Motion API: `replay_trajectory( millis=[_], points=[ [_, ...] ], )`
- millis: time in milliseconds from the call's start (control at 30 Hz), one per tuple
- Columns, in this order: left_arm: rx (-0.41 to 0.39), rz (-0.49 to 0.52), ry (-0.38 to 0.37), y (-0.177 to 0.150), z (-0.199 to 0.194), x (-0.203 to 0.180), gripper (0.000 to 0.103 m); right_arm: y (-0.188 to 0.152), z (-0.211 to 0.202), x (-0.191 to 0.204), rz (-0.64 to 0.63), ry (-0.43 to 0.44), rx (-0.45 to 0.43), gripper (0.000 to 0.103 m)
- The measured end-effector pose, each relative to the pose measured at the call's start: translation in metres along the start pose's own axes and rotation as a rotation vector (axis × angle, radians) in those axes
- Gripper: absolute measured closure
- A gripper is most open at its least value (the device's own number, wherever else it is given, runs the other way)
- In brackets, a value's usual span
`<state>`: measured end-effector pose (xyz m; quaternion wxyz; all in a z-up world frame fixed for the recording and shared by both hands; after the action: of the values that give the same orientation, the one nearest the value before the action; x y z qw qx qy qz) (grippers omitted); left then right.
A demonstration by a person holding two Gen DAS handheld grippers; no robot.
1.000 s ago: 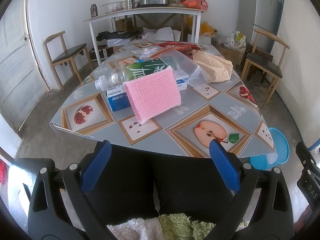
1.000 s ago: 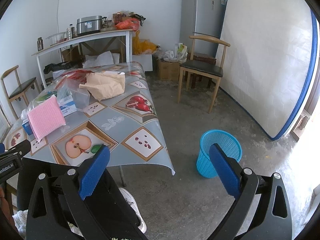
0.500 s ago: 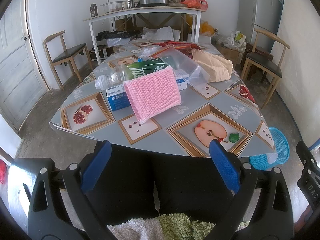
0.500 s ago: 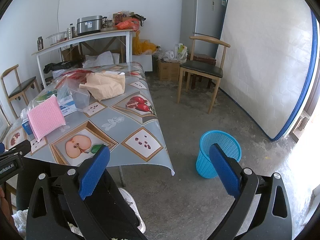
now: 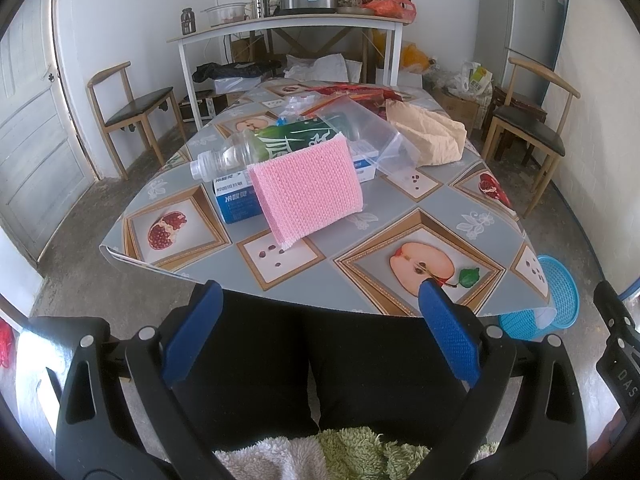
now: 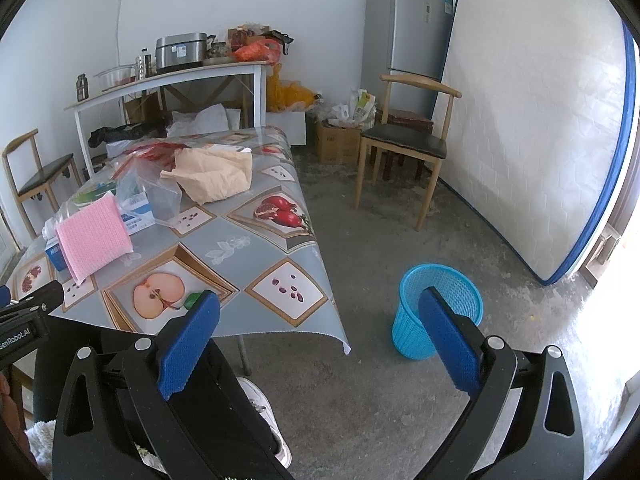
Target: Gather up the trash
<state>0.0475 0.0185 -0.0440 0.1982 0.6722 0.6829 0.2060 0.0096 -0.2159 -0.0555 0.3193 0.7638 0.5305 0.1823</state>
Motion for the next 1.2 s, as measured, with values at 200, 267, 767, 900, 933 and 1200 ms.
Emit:
replay_trajectory(
  millis=[200,267,767,900,933,1200],
  points=[
    [0.001,0.0,0.0,0.0,0.0,0.0,0.009,0.0,-0.001,0.0,0.0,0.0,-0.001,0.006],
    [0.0,0.0,0.0,0.0,0.0,0.0,0.009,0.0,-0.001,0.001,-0.001,-0.001,-0.001,0.006],
    [0.002,-0.001,-0.001,0.0,0.0,0.0,0.009,0.0,-0.001,0.002,-0.001,-0.002,-0.001,0.006],
    [0.007,0.0,0.003,-0.001,0.003,0.002,0.009,0.0,0.0,0.002,0.002,0.004,0.002,0.006],
    [0.006,-0.001,0.001,-0.001,0.003,0.002,0.009,0.001,0.0,0.004,0.002,0.008,0.004,0.006],
    [-0.004,-0.04,0.012,0.006,0.022,0.03,0.009,0.027,0.017,0.032,-0.056,0.076,-0.015,0.006]
  ],
)
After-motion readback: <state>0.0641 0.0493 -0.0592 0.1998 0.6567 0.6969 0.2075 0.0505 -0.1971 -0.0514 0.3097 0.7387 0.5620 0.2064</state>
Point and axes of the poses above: each gripper's, at about its wrist camera, not at the fingertips, and z roughly the way its jaws point, x to its left, y to its top, the point moved 6 cm from there along z, roughly the way its jaws point, and after that the axes turned 12 degrees about x, right-handed, at the moved point
